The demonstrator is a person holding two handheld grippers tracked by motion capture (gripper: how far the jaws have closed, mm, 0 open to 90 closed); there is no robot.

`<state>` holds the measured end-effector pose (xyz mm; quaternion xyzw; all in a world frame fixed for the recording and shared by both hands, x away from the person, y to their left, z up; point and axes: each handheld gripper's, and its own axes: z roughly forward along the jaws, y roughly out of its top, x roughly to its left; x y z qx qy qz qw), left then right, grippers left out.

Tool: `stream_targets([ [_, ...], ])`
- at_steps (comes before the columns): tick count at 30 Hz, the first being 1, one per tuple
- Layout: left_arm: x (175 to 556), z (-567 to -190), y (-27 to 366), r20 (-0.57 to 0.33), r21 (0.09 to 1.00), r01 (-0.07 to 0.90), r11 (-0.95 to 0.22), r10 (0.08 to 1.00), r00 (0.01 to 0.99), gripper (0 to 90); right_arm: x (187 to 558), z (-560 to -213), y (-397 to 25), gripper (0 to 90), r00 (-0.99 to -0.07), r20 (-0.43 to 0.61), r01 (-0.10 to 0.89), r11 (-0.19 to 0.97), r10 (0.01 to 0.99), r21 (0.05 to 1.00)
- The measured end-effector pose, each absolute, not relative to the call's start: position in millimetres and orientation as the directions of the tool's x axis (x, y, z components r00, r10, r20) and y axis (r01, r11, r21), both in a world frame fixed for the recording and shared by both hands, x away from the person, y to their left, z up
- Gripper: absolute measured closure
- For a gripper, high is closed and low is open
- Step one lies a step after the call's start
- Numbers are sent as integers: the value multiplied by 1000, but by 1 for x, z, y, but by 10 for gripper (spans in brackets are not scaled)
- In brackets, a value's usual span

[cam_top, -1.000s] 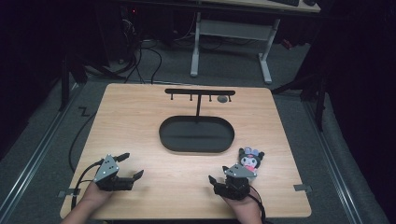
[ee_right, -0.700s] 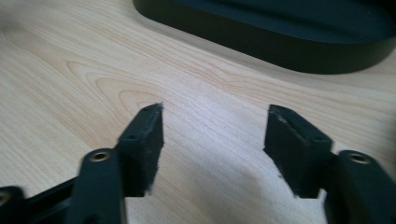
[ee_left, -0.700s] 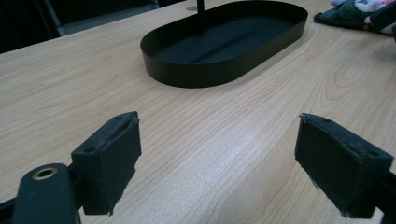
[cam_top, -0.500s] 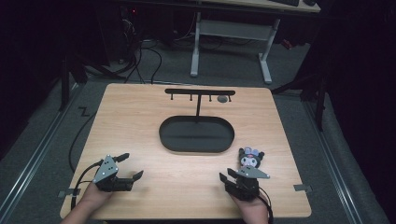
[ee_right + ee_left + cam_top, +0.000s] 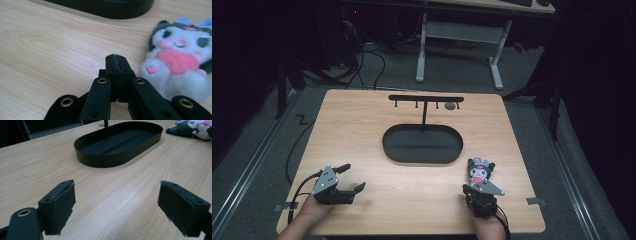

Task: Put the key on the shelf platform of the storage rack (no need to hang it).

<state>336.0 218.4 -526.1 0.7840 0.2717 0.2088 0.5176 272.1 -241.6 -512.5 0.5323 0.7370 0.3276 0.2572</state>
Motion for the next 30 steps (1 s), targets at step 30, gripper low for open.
stream_targets([
  [30,338,-526,216,52,914,216,-343,628,777,154,271,-505,-244,636,-299,-12,608,200,954,768],
])
